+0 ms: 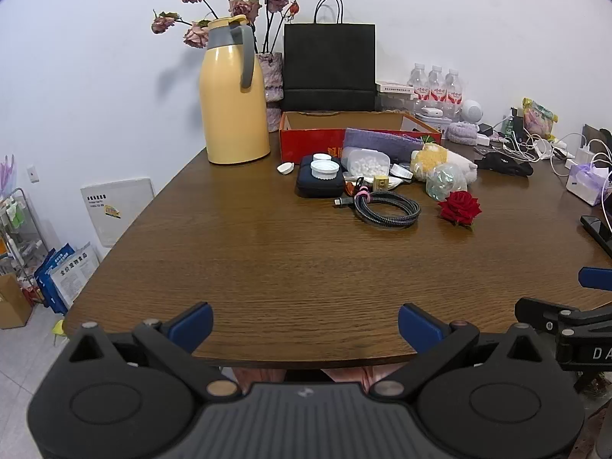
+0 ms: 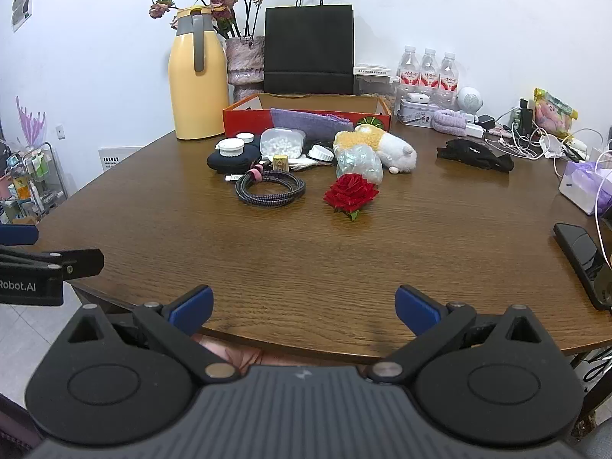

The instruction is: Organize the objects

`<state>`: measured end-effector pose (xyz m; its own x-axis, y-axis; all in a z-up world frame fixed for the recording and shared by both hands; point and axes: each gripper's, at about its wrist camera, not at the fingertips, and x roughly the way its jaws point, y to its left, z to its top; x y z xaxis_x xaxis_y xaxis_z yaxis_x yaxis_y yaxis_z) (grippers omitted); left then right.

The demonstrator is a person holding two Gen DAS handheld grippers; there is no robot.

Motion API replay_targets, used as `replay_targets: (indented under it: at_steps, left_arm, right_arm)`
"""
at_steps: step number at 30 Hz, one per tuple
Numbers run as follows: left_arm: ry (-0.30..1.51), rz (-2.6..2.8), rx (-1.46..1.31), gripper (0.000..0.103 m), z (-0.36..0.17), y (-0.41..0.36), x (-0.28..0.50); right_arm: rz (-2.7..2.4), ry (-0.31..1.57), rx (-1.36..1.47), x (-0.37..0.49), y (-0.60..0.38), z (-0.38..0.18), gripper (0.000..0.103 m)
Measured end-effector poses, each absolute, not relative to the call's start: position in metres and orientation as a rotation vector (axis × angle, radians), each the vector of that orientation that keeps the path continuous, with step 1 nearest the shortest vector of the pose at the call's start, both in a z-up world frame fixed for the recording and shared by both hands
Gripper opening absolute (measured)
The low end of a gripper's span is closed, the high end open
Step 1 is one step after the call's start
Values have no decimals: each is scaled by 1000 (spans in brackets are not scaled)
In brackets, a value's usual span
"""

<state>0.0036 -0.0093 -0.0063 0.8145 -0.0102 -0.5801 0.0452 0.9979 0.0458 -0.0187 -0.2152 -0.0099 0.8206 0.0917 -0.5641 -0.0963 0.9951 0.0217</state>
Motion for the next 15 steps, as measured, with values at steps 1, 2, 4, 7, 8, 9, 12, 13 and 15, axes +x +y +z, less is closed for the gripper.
replay_targets:
  at_steps: [1,2,4,7,8,9,12,13,15]
  left_arm:
    - [617,-30,59,103,-6,-10,3]
    - [618,-31,59,103,-6,-10,3]
    - [621,-32,58,103,-6,-10,4]
    - [624,-33,56,103,-7,-10,4]
    - [624,-33,57,103,-7,-10,4]
    - [622,-35,58,103,-7,-10,4]
    - [618,-35,61,103,-6,-11,3]
    - [617,-34,61,103,-6,-11,2]
    - [617,-34,61,103,-6,-11,2]
  right_arm:
    - [99,599,-7,-19,-215,-10,103]
    - [97,595,-6,-19,-216,-9,103]
    - [94,593,0,-19,-216,-9,103]
    - [94,593,1,-19,-216,-9,103]
    - [95,594,0,-18,-216,-9,103]
    - [95,596,-1,-18,-216,-9,103]
    - [95,594,-2,-18,-215,-8,103]
    - [94,594,-3,-18,-215,-8,103]
    - [93,591,-6,-18,-215,-8,103]
